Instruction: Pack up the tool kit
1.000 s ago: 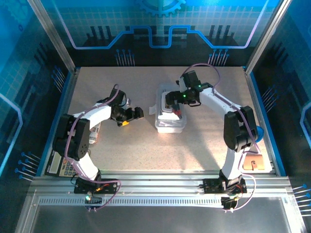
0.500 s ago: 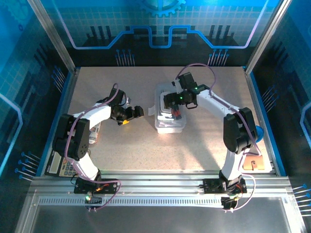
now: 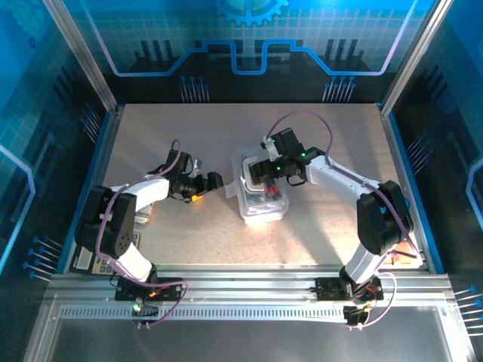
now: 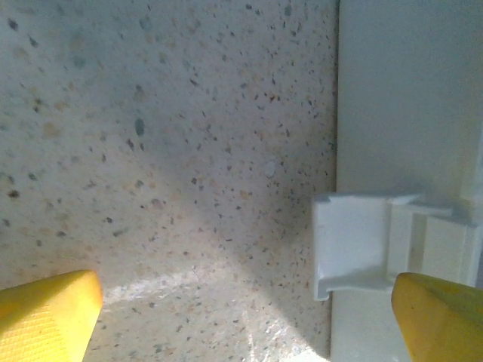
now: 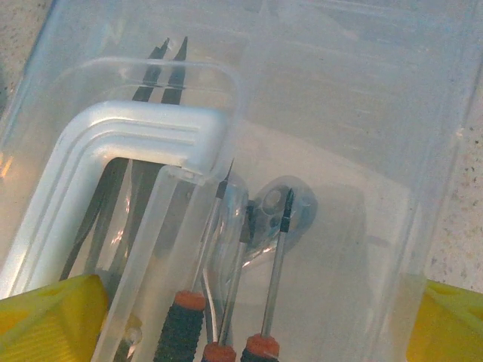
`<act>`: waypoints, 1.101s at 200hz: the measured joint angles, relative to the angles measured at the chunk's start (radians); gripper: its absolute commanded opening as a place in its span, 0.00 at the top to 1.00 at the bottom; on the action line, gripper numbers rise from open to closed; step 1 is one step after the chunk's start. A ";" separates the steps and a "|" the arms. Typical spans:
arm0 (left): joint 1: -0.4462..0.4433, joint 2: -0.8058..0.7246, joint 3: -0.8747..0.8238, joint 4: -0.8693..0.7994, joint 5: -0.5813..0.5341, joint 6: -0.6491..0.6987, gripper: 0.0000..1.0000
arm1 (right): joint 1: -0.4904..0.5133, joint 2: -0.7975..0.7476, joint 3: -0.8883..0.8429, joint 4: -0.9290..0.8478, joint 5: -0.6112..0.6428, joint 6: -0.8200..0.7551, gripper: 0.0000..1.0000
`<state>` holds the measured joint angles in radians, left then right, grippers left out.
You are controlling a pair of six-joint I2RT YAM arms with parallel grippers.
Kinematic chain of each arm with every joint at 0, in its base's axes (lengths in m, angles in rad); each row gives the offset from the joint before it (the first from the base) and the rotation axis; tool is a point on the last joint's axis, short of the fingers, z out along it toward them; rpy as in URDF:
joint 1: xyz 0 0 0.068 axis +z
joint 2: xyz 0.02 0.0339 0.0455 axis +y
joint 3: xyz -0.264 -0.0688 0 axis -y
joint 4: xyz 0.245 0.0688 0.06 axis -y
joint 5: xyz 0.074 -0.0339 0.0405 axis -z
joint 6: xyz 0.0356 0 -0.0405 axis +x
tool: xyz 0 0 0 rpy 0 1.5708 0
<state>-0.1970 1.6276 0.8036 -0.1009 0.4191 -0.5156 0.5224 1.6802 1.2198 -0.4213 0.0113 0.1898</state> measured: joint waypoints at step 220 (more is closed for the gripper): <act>-0.079 0.098 -0.201 0.723 0.191 -0.420 0.01 | 0.001 0.000 0.019 -0.041 0.000 -0.008 0.04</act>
<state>-0.2764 1.7252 0.6029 0.6224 0.6102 -0.9356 0.5236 1.6802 1.2385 -0.4625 0.0113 0.1818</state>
